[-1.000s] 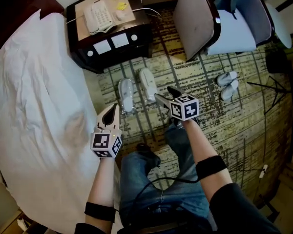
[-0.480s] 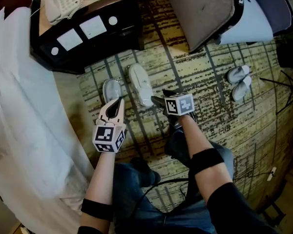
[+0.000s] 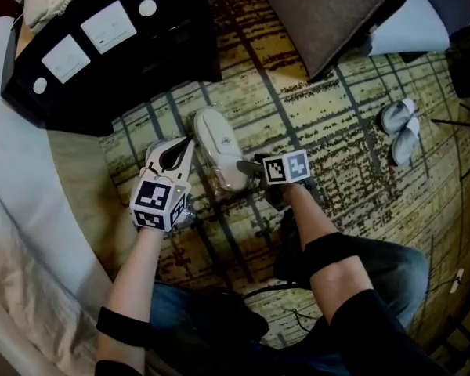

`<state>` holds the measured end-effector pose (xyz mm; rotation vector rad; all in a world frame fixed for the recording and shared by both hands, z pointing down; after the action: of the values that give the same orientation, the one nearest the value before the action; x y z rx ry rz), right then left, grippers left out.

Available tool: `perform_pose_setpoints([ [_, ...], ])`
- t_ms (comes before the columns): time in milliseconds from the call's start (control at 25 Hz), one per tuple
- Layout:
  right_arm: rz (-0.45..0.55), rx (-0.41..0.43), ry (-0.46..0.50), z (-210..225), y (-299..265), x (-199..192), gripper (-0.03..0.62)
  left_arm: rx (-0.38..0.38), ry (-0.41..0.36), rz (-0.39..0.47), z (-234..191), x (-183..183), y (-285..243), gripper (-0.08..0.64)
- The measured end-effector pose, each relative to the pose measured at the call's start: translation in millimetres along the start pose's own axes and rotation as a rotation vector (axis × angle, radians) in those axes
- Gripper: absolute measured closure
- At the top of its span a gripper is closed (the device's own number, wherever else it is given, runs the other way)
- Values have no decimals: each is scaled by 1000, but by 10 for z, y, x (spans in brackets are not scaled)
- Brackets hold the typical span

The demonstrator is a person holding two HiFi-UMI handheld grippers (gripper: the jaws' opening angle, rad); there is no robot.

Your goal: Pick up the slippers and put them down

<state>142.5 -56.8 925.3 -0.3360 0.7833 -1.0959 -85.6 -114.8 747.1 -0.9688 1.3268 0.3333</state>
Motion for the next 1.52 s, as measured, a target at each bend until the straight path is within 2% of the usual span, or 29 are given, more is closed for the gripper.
perform_pose_setpoints([
  [200,8,-20,-5,123,-157,-192,256,-9,1,29,-45,-220,-129,560],
  [560,15,20,-107,232,-357,-497,255,-35,-53,37,-5,-351,-45,560],
  [760,-24,3,-115,231,-567,-601,264,-9,-28,41,-122,-400,16,560],
  [960,-1,-43,-122,299,-591,-636,363,12,-8,53,-195,-391,63,560],
  [1120,29,-16,-116,247,-577,-645,431,12,-9,56,-192,-391,94,560],
  [1520,87,18,-98,131,-419,-581,457,16,-19,35,-224,-501,44,560],
])
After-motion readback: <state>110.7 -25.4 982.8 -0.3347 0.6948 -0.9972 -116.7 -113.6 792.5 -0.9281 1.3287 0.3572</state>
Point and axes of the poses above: the fingertips, and each gripper's own axes: y backward along the fingers, z to its right, x out of its top, the point moved 9 cm from there along y, backward along the fingers, and after that the axes turned 6 degrees about z, right-handed, at the moved point
